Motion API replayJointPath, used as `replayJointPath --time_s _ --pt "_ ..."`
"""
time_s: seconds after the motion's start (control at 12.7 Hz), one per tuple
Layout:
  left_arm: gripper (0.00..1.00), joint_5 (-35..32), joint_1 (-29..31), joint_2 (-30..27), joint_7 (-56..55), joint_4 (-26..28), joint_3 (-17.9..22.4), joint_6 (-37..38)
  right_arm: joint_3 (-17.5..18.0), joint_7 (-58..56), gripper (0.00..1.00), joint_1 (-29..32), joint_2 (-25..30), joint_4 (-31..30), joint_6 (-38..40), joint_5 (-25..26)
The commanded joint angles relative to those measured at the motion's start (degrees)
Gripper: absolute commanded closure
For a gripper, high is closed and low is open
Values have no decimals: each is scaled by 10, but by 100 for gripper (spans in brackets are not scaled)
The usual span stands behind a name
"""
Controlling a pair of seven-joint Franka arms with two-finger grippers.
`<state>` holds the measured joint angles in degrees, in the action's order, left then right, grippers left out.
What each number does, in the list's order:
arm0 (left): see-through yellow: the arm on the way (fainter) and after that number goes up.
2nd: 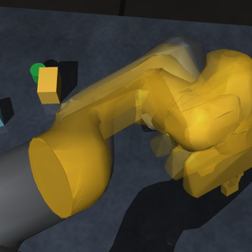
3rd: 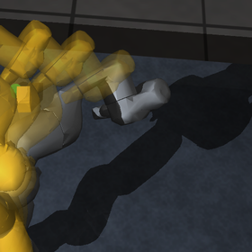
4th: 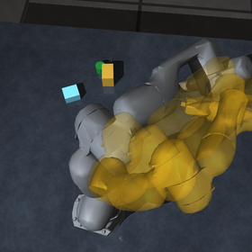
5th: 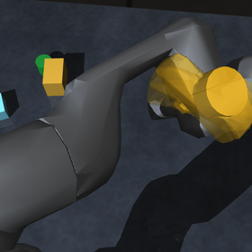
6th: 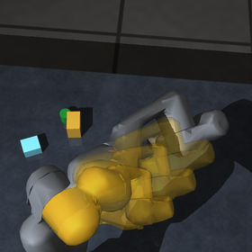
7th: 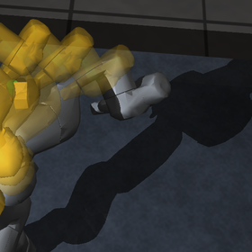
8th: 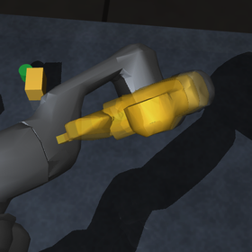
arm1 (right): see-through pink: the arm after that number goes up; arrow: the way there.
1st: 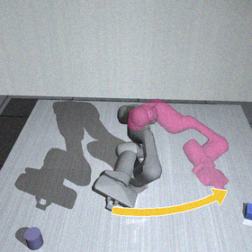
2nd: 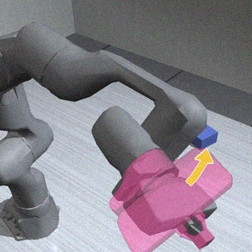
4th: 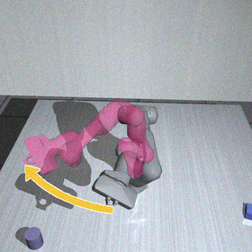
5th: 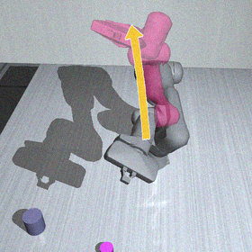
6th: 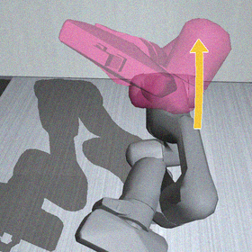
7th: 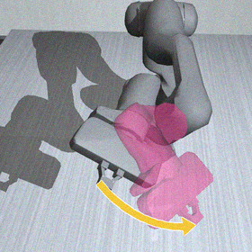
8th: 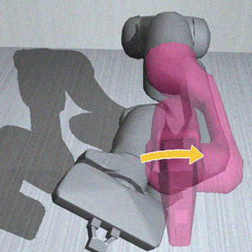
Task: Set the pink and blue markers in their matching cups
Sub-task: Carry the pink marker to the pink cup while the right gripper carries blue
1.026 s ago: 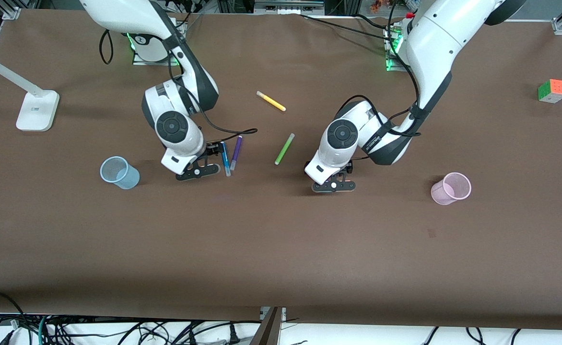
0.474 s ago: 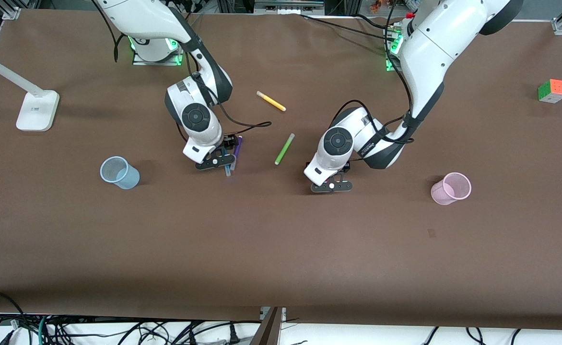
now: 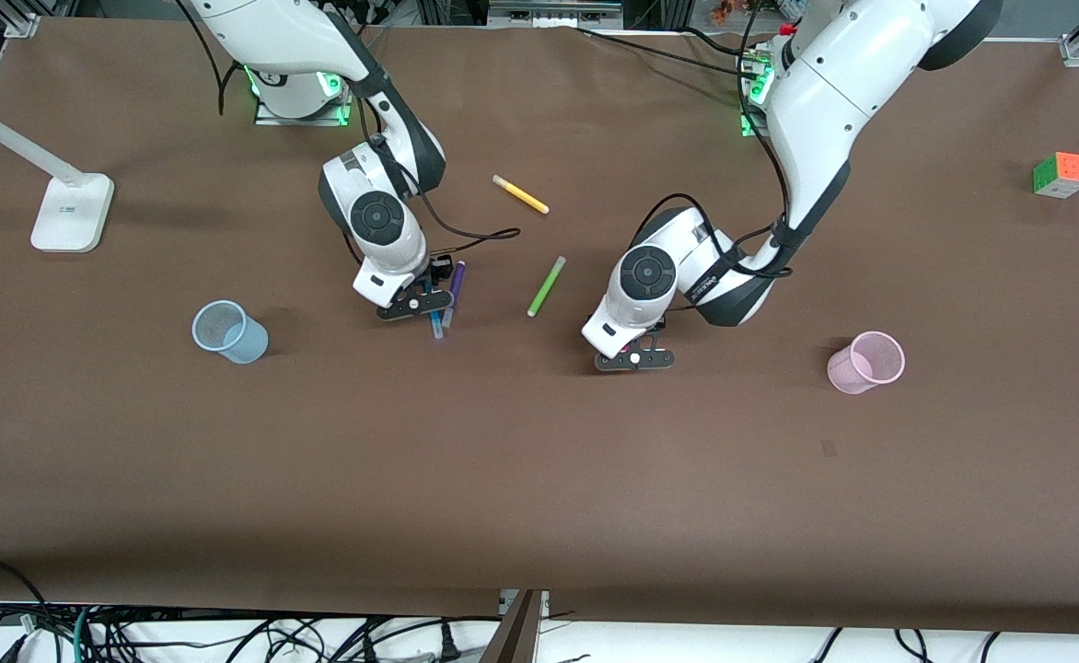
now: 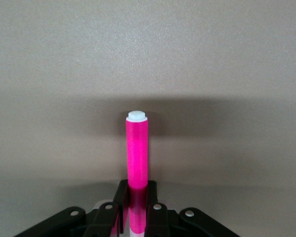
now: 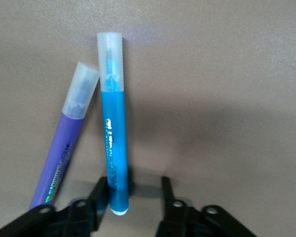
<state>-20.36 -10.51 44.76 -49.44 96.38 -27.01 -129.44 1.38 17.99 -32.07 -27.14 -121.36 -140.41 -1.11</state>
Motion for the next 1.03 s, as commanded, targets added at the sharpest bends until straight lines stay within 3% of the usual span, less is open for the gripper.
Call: replayJointPath --time_s 0.0,0.16,0.32,0.47,0.79,0.95 --pt "100 -12 14 -15 -9 -8 1 22 -1 0 100 -4 7 -10 -10 -5" --pt "100 12 37 -50 -7 -14 -8 83 -1 0 100 -5 9 -7 -10 -5" --pt "100 77 76 -91 -4 -15 -29 117 -6 -4 100 -4 20 4 -6 -5" --pt "100 123 118 -121 14 -29 -49 158 -34 -34 100 0 46 18 6 -4" --pt "100 250 196 -132 38 -144 -53 306 -137 -257 100 0 77 123 206 -5" --pt "100 324 249 -132 38 -164 -53 334 -191 -382 100 4 72 195 311 -4"
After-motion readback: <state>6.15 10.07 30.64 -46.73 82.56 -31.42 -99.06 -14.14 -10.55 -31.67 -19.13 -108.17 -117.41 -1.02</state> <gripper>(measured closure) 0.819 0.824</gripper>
